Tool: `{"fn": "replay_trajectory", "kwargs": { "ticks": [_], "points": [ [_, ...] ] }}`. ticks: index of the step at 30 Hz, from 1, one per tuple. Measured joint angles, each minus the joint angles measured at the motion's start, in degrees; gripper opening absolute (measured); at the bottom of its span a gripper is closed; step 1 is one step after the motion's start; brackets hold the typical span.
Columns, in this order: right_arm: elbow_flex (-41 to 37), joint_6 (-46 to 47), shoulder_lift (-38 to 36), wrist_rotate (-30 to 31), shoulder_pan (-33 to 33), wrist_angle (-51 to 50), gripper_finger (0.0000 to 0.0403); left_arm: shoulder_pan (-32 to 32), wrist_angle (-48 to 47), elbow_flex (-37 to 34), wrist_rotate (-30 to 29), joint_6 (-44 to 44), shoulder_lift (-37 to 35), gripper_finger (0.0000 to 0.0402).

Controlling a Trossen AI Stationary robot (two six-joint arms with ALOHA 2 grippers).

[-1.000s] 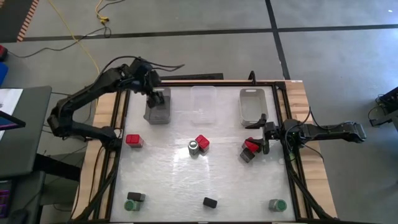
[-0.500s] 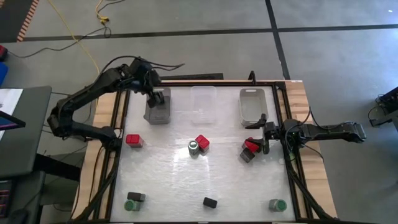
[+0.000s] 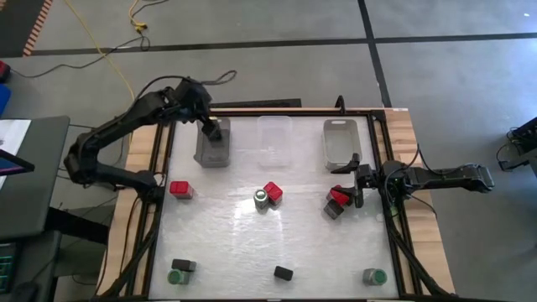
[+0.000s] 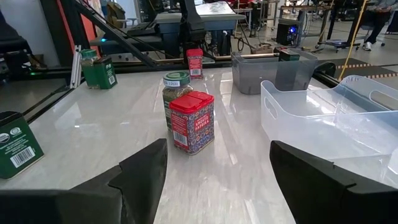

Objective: Sort spices by type
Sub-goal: Put the green seasoning bottle into the gray bin

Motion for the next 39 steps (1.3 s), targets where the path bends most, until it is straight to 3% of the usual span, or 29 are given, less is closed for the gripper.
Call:
{"fn": "replay_trajectory", "kwargs": {
  "ticks": [9, 17, 31, 39],
  "points": [
    [0.0, 0.0, 0.0, 0.0, 0.0, 0.0, 0.0312, -16.1, 5.5, -0.1, -6.8, -6.8, 0.6, 0.0363],
    [0.0, 0.0, 0.0, 0.0, 0.0, 0.0, 0.0312, -25.2, 8.2, 4.7, -7.6, -13.3, 4.7, 0.0363],
    [0.0, 0.0, 0.0, 0.0, 0.0, 0.0, 0.0312, -34.0, -7.1, 25.9, -4.1, -20.3, 26.8, 0.0363],
    [0.0, 0.0, 0.0, 0.0, 0.0, 0.0, 0.0312, -38.1, -14.6, 28.0, 0.3, -29.9, 32.7, 0.0363]
  ]
}}
